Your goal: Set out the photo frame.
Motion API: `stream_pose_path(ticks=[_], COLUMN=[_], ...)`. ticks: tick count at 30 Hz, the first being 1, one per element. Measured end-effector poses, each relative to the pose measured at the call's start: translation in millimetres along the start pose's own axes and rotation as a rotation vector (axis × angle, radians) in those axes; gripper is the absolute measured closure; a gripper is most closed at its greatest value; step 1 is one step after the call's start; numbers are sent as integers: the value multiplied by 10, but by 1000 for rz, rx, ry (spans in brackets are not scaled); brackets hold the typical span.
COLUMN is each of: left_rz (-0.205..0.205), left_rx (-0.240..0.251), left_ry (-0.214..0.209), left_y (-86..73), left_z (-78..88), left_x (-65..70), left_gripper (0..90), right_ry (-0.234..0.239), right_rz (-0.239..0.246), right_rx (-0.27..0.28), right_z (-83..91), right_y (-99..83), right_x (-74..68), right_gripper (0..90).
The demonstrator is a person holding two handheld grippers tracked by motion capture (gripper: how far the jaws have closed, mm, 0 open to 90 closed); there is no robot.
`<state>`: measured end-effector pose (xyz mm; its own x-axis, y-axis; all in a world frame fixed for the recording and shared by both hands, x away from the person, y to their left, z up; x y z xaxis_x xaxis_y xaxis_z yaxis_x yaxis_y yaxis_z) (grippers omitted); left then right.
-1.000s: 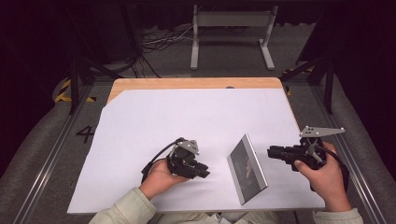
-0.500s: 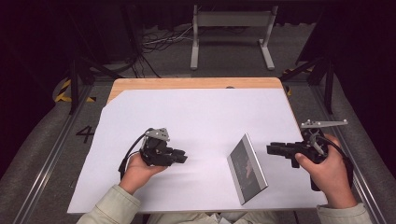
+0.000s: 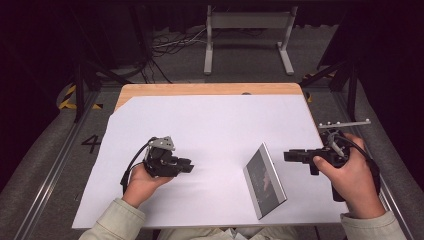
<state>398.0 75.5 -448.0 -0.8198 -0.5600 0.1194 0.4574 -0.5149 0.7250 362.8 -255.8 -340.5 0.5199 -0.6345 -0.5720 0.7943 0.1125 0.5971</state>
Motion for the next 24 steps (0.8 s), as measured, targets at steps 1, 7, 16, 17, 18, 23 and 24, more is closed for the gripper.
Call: stream_pose_path(ticks=[1,7,16,17,18,23,24], left_rz=[-1,1,-1,0,0,-12,-21], left_rx=[-1,-7,-12,-13,-13,-17,-18], left_ry=[1,6,13,12,12,26,33], left_y=[0,-8,-16,-17,-17,-20,-19], left_z=[0,-10,-16,-16,-16,-17,-15], left_x=[2,-9,-10,-9,-9,-6,-3], left_gripper=[711,711,710,710,710,709,710], right_ry=[-6,-11,-2,-3,-2,0,-1], right_rz=[-6,-38,-23,-20,-22,-19,-18], right_rx=[-6,-26,-52,-59,-66,-74,-75], right_z=[-5,-51,-154,-170,-185,-231,-236], right_y=[-2,-23,-40,-46,-52,-59,-61], right_x=[-20,-97,-208,-214,-225,-258,-261], right_gripper=[640,619,604,602,601,576,573])
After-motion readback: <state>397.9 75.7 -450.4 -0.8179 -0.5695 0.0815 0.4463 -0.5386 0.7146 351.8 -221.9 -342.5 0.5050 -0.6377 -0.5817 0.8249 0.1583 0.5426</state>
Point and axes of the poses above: each handheld gripper's, and its own axes: z roughly backward along the jaws, y roughly out of its top, x roughly to its right, the point moved 8 cm from there along -z, roughly forward along the jaws, and after that the axes turned 13 degrees about y, right-handed, at the moved point
